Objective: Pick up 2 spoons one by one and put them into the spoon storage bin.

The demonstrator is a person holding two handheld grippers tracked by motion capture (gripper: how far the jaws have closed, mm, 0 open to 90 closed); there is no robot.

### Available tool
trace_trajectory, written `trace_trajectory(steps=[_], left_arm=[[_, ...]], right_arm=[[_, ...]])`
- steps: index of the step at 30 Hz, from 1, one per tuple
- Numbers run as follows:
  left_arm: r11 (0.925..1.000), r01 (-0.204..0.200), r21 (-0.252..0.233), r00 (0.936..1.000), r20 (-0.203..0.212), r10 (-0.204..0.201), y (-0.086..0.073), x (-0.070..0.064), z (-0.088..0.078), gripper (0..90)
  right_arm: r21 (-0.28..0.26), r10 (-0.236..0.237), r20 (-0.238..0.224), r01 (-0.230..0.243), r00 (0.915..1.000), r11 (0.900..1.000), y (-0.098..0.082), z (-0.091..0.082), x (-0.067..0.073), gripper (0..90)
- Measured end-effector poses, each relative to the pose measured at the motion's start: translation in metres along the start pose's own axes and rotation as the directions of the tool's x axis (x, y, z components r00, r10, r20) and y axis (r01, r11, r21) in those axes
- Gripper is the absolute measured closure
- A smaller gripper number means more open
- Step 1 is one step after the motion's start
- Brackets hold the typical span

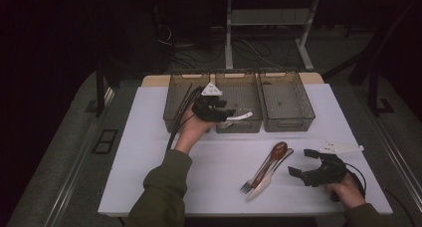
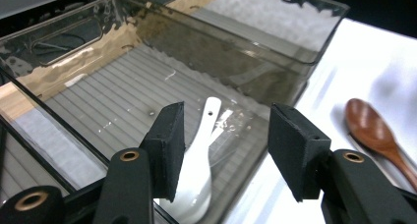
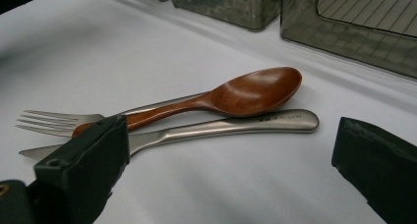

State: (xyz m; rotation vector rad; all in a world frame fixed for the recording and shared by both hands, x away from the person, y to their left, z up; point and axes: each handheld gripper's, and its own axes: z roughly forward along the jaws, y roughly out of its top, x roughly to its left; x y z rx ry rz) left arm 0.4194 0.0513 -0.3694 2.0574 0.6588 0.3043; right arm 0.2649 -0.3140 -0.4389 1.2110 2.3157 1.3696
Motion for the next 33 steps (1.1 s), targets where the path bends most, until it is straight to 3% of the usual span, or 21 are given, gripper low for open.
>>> trace_trajectory(steps=[7,10,23,30,33], left_arm=[[0.9997,0.009,-0.023,0.9999,0.009,-0.009,-0.008,-0.012,-0.020,39.8],[0.9985,0.031,-0.046,0.9994,0.016,-0.030,-0.015,-0.018,-0.029,36.4],[0.9988,0.045,-0.018,0.9990,0.002,-0.045,-0.065,-0.042,-0.059,23.2],[0.9988,0.045,-0.016,0.9988,-0.016,-0.046,-0.089,-0.051,-0.075,16.7],[0.9989,0.046,-0.014,0.9987,-0.022,-0.046,-0.099,-0.055,-0.081,13.5]], right_arm=[[0.001,-0.002,0.002,0.002,1.0000,1.000,0.000,0.000,0.000,0.8],[0.002,-0.006,0.000,0.006,1.0000,1.000,0.000,0.000,0.001,0.8],[-0.024,-0.010,0.015,0.011,0.9998,1.000,0.001,0.001,0.007,0.8],[-0.023,-0.020,-0.051,0.019,0.9985,1.000,0.003,-0.004,0.006,0.9],[-0.014,-0.016,-0.063,0.015,0.9979,1.000,0.003,-0.007,0.006,10.8]])
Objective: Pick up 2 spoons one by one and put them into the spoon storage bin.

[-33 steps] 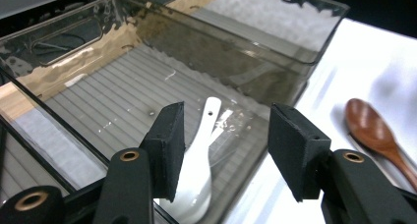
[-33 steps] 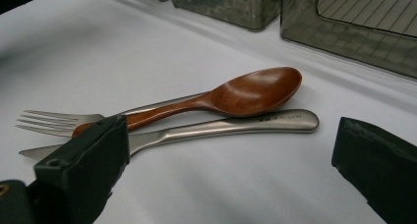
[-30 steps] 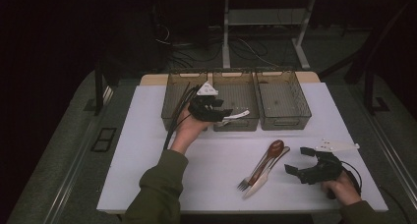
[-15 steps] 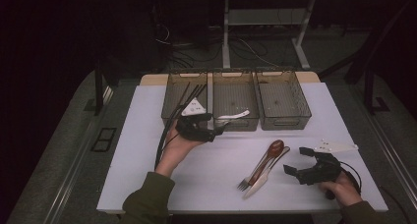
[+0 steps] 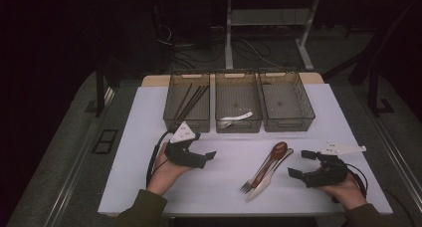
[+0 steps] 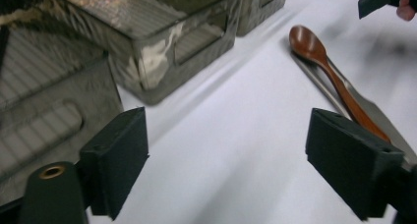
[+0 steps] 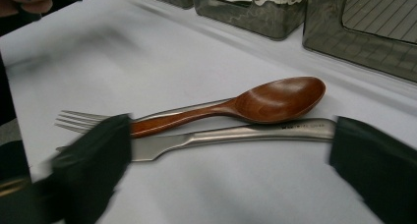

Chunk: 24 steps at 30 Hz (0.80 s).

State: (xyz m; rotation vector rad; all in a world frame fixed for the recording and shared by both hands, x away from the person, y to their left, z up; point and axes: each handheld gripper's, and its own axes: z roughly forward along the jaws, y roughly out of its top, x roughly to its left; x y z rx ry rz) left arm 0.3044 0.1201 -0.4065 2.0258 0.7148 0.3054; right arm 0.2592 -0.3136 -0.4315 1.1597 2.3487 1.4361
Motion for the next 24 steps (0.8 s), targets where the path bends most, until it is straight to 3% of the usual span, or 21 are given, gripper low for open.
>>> trace_trajectory(steps=[10,15,24], left_arm=[[0.9996,0.014,0.026,0.9999,-0.006,-0.014,-0.029,-0.008,-0.016,0.7],[0.9991,0.026,0.034,0.9996,-0.009,-0.026,-0.040,-0.012,-0.021,0.0],[0.9975,0.053,0.048,0.9983,-0.027,-0.052,-0.051,-0.011,-0.024,0.0]], right_arm=[[0.029,-0.005,-0.028,0.006,0.9996,1.000,0.002,0.000,0.002,45.7],[0.058,-0.014,-0.048,0.017,0.9988,0.998,0.003,0.005,0.003,64.1],[0.100,-0.044,-0.063,0.050,0.9971,0.994,0.008,0.016,0.005,81.6]])
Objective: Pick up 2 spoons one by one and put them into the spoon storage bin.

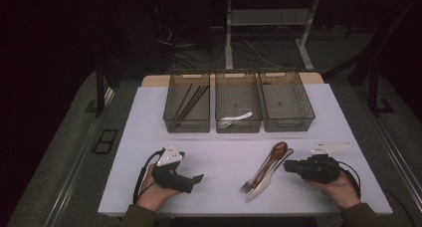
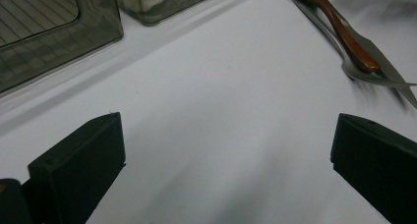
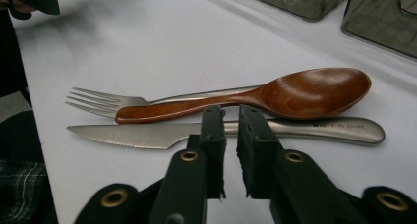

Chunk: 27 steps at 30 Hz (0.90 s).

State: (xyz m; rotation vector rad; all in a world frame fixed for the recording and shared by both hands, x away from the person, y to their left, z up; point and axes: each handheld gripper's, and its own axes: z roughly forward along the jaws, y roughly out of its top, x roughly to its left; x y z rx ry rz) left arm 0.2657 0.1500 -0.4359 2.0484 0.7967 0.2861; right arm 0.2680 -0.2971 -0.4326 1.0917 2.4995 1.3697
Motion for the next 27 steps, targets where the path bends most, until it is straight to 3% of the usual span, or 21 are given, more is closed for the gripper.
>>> trace_trajectory(steps=[3,11,15,27], left_arm=[[1.0000,0.002,0.004,1.0000,0.001,-0.002,-0.001,0.001,0.001,0.0],[0.9998,0.000,0.022,1.0000,0.004,0.000,-0.002,0.002,0.002,0.0],[0.9996,0.005,0.028,1.0000,0.007,-0.005,-0.003,0.002,0.003,0.0],[0.9991,0.006,0.041,0.9997,0.023,-0.007,-0.004,0.003,0.005,0.0]], right_arm=[[0.000,-0.001,0.006,0.001,1.0000,1.000,0.003,0.002,-0.002,80.2],[0.004,0.022,0.062,-0.022,0.9979,1.000,0.017,0.008,-0.017,60.9],[-0.005,0.033,0.084,-0.032,0.9960,0.999,0.023,0.010,-0.027,55.9],[0.008,0.080,0.116,-0.081,0.9900,0.997,0.033,0.026,-0.059,53.0]])
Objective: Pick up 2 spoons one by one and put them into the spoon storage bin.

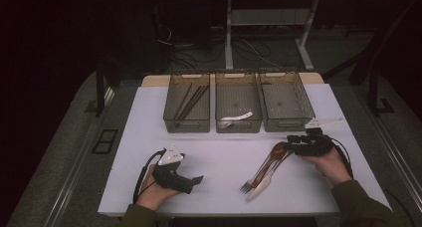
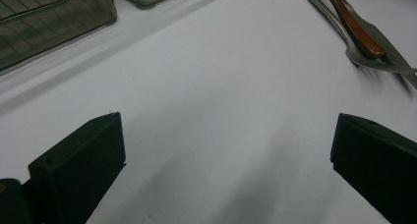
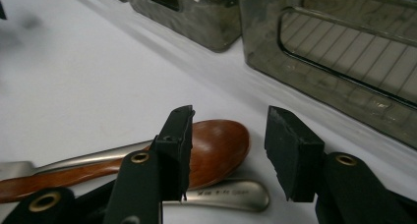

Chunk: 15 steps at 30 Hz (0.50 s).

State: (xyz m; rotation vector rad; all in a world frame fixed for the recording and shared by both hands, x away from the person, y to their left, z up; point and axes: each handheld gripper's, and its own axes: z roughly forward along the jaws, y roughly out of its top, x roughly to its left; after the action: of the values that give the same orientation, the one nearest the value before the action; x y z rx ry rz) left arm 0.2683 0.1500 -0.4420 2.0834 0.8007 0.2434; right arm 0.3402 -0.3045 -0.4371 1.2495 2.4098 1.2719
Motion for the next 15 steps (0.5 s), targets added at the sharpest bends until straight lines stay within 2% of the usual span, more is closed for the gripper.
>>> trace_trajectory(steps=[5,15], left_arm=[[1.0000,-0.003,0.005,1.0000,0.005,0.003,0.000,0.000,0.001,0.0],[0.9997,-0.012,0.019,0.9999,0.011,0.012,0.000,0.000,0.002,0.0]], right_arm=[[0.011,0.033,-0.024,-0.032,0.9992,0.999,-0.001,0.008,-0.007,55.8],[0.046,0.075,-0.063,-0.073,0.9952,0.996,-0.007,0.017,-0.011,64.8]])
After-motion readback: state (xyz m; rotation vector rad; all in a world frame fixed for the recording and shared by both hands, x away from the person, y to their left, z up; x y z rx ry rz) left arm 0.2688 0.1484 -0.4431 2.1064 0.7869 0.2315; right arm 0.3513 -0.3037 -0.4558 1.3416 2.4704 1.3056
